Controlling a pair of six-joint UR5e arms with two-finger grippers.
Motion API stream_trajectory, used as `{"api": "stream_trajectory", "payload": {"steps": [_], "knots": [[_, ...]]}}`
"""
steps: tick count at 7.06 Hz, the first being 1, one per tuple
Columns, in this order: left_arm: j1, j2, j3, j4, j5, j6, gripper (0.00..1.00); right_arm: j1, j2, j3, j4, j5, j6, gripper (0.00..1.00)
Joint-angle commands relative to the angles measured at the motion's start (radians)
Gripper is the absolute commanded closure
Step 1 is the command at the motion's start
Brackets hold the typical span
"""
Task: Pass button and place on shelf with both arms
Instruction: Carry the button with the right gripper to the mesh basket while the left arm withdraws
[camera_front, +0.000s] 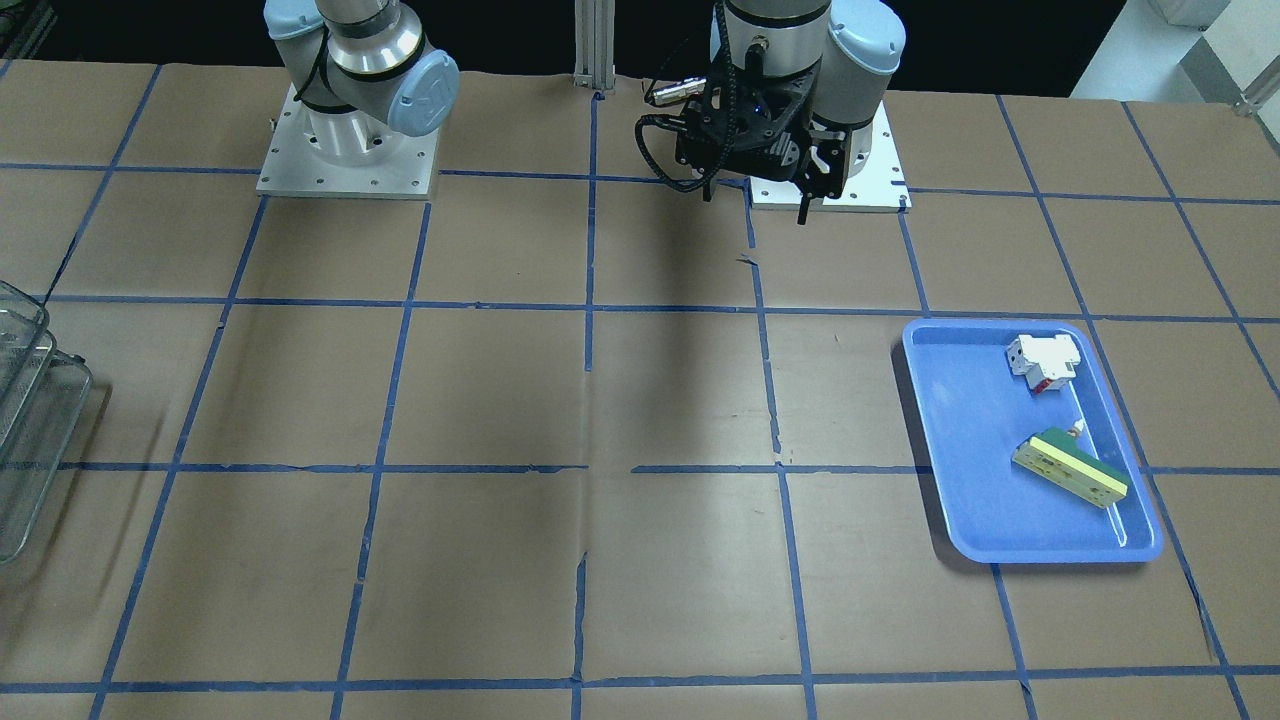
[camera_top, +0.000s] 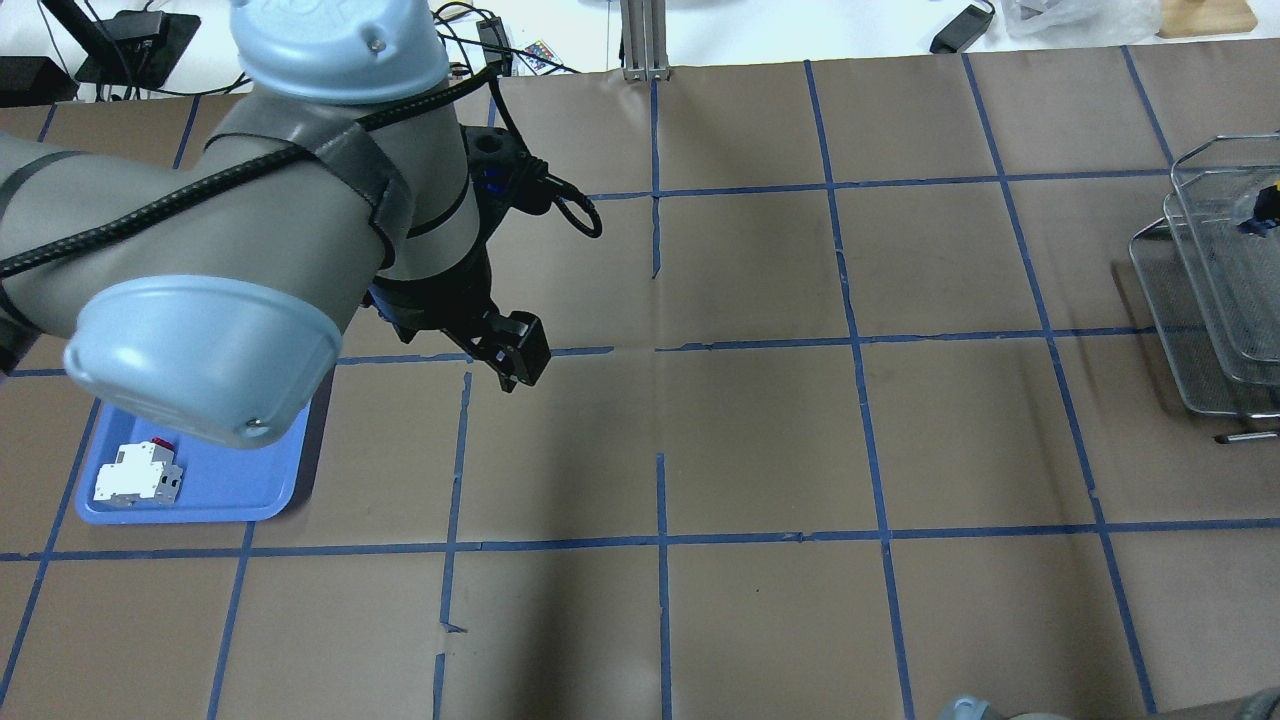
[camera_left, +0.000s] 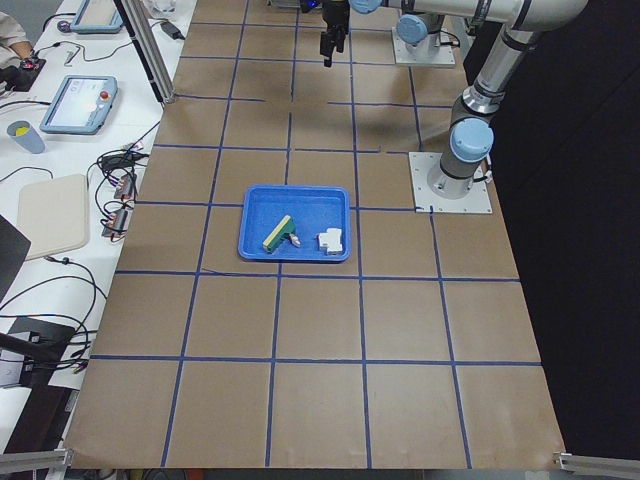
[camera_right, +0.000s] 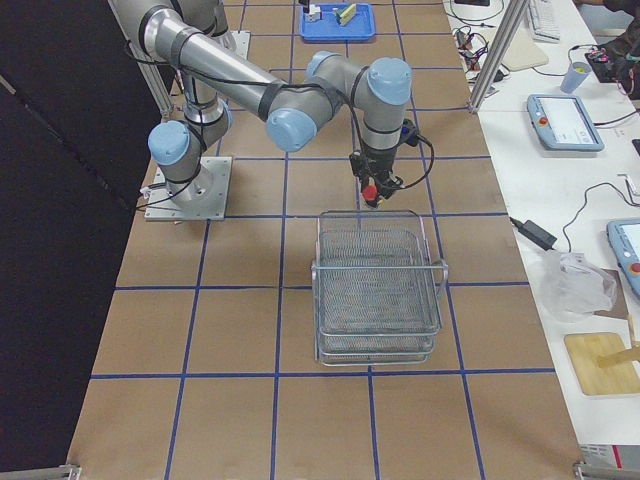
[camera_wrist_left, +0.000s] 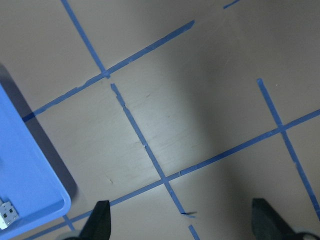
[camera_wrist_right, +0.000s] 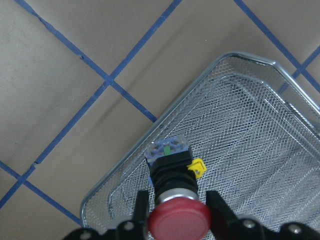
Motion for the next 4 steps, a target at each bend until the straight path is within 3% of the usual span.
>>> {"api": "stream_trajectory", "payload": {"steps": [1, 4], "knots": [[0.050, 0.011, 0.005, 0.020, -0.107, -0.077, 0.00, -0.001, 0.037, -0.001, -0.021, -0.024, 0.026, 1.00], [0.096, 0.011, -0.002, 0.068, -0.121, -0.069, 0.00, -0.002, 0.063, -0.001, -0.047, -0.109, 0.027, 1.00]]}}
